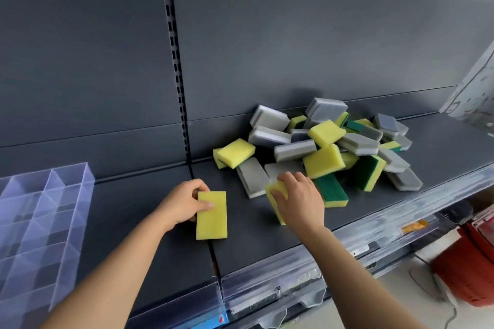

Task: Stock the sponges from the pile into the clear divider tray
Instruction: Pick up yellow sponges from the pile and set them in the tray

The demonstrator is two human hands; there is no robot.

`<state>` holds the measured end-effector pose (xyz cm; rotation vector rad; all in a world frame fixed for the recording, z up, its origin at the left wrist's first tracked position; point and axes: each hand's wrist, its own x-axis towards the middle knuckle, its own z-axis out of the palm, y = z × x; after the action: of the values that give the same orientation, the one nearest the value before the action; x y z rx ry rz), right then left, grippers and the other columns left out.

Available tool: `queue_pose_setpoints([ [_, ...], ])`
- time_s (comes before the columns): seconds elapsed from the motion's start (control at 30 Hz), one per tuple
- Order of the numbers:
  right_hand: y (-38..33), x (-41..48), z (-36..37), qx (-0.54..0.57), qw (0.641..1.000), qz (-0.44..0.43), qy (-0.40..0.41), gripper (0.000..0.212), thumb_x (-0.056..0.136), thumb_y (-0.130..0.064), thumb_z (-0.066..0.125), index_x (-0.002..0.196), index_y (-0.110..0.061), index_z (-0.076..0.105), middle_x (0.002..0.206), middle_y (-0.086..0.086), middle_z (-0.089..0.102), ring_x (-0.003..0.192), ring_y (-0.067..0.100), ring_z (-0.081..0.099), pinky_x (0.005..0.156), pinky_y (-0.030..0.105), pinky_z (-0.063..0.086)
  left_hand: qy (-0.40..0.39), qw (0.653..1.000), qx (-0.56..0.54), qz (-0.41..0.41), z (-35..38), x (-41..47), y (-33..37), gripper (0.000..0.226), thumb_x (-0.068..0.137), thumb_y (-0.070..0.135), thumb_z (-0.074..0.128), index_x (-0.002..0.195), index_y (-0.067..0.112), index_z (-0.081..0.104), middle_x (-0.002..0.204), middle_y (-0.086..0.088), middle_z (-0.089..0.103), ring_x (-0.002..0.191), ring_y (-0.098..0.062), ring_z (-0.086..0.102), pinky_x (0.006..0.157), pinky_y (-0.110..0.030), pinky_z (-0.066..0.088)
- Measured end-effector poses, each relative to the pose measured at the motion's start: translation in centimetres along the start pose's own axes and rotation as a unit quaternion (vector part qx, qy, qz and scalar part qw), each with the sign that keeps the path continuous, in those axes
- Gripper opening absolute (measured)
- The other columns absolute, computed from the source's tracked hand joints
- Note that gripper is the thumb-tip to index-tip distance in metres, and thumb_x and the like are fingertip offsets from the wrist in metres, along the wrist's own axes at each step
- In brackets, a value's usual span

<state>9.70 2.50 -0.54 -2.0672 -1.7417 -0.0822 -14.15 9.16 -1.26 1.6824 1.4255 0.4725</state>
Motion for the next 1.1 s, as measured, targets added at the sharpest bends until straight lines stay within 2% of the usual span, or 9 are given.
queue_pose_setpoints([
  [0.1,-1.3,-0.9,-0.3,0.113,0.993,-0.011,0.031,0.028,0.089,-0.033,0.061,0.113,-0.020,0.058,0.098,0.000,0.057,0.089,0.025,0.055,0.064,0.029,0.035,0.087,0.993,-0.079,0.019,-0.5,-2.4,-0.4,0.008,0.085,0.012,0.065,0.085,0.020,0.062,0.084,-0.003,0.067,0.076,-0.019,0.062,0.058,-0.033,0.052],
  [0.27,-4.9,-2.5,0.2,0.244,0.969,-0.034,0.026,0.018,0.089,-0.029,0.063,0.107,-0.026,0.062,0.085,-0.009,0.051,0.071,0.014,0.054,0.062,0.025,0.038,0.201,0.967,-0.149,0.041,-2.1,-7.1,-1.3,0.014,0.089,0.013,0.060,0.085,0.024,0.067,0.085,0.000,0.068,0.075,-0.018,0.062,0.057,-0.031,0.051],
  [0.43,-9.3,-3.6,0.5,0.337,0.940,-0.052,0.012,0.014,0.086,-0.024,0.066,0.100,-0.026,0.067,0.083,-0.014,0.053,0.071,0.004,0.053,0.063,0.008,0.037,0.290,0.941,-0.167,0.043,-4.5,-11.5,-3.0,0.018,0.087,0.011,0.062,0.082,0.028,0.067,0.088,0.003,0.068,0.083,-0.021,0.063,0.066,-0.037,0.053],
  [0.6,-14.8,-5.1,1.1,0.380,0.922,-0.073,-0.006,0.011,0.085,-0.023,0.068,0.095,-0.026,0.067,0.088,-0.011,0.057,0.075,0.003,0.056,0.067,0.022,0.046,0.357,0.915,-0.180,0.045,-7.7,-16.2,-5.5,0.026,0.085,0.010,0.064,0.078,0.035,0.068,0.091,0.006,0.068,0.087,-0.021,0.062,0.076,-0.045,0.055],
  [0.67,-17.3,-5.9,1.3,0.392,0.916,-0.087,-0.011,0.010,0.085,-0.022,0.068,0.093,-0.027,0.067,0.087,-0.012,0.057,0.075,0.003,0.057,0.067,0.021,0.046,0.380,0.908,-0.172,0.046,-9.3,-18.1,-6.9,0.028,0.084,0.010,0.066,0.076,0.037,0.069,0.091,0.009,0.068,0.087,-0.020,0.062,0.076,-0.046,0.055],
  [0.8,-23.0,-7.9,1.6,0.413,0.905,-0.102,-0.021,0.011,0.085,-0.020,0.067,0.093,-0.028,0.066,0.085,-0.013,0.057,0.076,0.003,0.058,0.066,0.017,0.045,0.402,0.899,-0.168,0.049,-12.8,-22.1,-10.0,0.027,0.084,0.010,0.066,0.079,0.036,0.068,0.090,0.004,0.068,0.086,-0.022,0.063,0.070,-0.047,0.057],
  [0.9,-27.4,-9.7,1.8,0.424,0.899,-0.107,-0.023,0.012,0.085,-0.020,0.066,0.094,-0.028,0.065,0.088,-0.011,0.059,0.077,0.001,0.058,0.066,0.014,0.043,0.409,0.898,-0.154,0.055,-15.7,-25.1,-12.4,0.025,0.085,0.009,0.065,0.083,0.034,0.066,0.090,0.006,0.068,0.087,-0.020,0.063,0.067,-0.040,0.058],
  [1.1,-35.9,-13.1,2.7,0.445,0.888,-0.112,-0.034,0.013,0.086,-0.020,0.066,0.095,-0.028,0.064,0.093,-0.008,0.060,0.078,0.002,0.058,0.067,0.015,0.044,0.411,0.899,-0.139,0.056,-21.6,-29.6,-17.3,0.028,0.084,0.011,0.066,0.080,0.038,0.067,0.085,0.015,0.067,0.087,-0.017,0.063,0.075,-0.046,0.056],
])
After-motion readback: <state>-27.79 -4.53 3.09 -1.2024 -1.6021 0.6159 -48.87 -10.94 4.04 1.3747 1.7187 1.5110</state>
